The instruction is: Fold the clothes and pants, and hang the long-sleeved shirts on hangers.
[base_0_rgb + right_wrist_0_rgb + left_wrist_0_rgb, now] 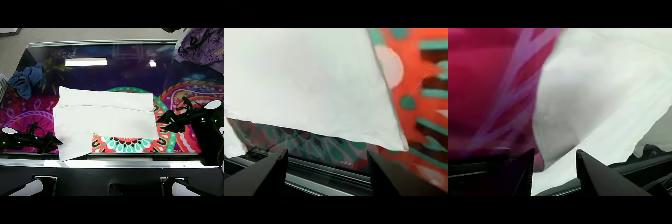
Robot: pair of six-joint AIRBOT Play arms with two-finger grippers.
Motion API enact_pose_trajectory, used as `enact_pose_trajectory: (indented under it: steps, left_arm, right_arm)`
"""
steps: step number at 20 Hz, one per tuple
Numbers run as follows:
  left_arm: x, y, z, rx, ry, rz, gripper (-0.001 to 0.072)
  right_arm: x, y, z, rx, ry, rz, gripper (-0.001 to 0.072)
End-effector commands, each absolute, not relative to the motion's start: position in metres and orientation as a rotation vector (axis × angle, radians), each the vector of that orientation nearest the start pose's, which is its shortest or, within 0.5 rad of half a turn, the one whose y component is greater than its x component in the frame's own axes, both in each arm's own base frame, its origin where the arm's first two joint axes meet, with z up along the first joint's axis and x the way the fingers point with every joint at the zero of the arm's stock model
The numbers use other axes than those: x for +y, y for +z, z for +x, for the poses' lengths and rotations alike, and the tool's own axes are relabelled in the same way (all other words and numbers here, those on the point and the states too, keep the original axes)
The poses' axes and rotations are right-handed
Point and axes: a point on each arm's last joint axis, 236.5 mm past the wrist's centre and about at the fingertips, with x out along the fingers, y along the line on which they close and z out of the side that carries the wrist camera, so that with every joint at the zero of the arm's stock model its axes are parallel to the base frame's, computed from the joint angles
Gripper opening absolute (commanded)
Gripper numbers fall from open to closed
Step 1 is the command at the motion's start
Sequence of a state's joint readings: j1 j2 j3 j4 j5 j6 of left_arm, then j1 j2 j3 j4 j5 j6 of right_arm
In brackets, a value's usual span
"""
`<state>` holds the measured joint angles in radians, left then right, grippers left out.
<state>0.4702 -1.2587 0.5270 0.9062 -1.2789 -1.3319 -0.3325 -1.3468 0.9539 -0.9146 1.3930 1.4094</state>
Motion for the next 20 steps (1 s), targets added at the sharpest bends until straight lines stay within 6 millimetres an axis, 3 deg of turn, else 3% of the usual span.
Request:
enact_pose_trajectory:
  steps: [1, 2, 5, 7, 13, 18, 20]
  left_arm:
    - [-0.056, -0.107, 0.206, 1.684, -0.135, -1.011, 0.0187]
    - [-0.056, -0.108, 0.207, 1.679, -0.134, -1.007, 0.0013]
    - [-0.055, -0.108, 0.207, 1.676, -0.131, -1.006, 0.0017]
    - [-0.055, -0.108, 0.207, 1.676, -0.131, -1.006, 0.0018]
    - [-0.056, -0.107, 0.206, 1.684, -0.138, -1.009, 0.0018]
    - [-0.057, -0.106, 0.205, 1.688, -0.141, -1.011, 0.0018]
    - [-0.057, -0.106, 0.205, 1.689, -0.141, -1.011, 0.0018]
  right_arm:
    - [0.043, -0.031, 0.313, 1.528, 0.246, 0.803, 0.0539]
    - [0.043, -0.03, 0.311, 1.533, 0.249, 0.801, 0.0539]
    - [0.034, -0.037, 0.288, 1.626, 0.25, 0.715, 0.0552]
    - [0.01, -0.052, 0.271, 1.698, 0.165, 0.607, 0.0557]
    - [0.017, -0.078, 0.279, 1.649, 0.136, 0.689, 0.0556]
    - [0.035, -0.091, 0.301, 1.585, 0.183, 0.807, 0.0554]
    - [0.041, -0.099, 0.299, 1.613, 0.19, 0.808, 0.0553]
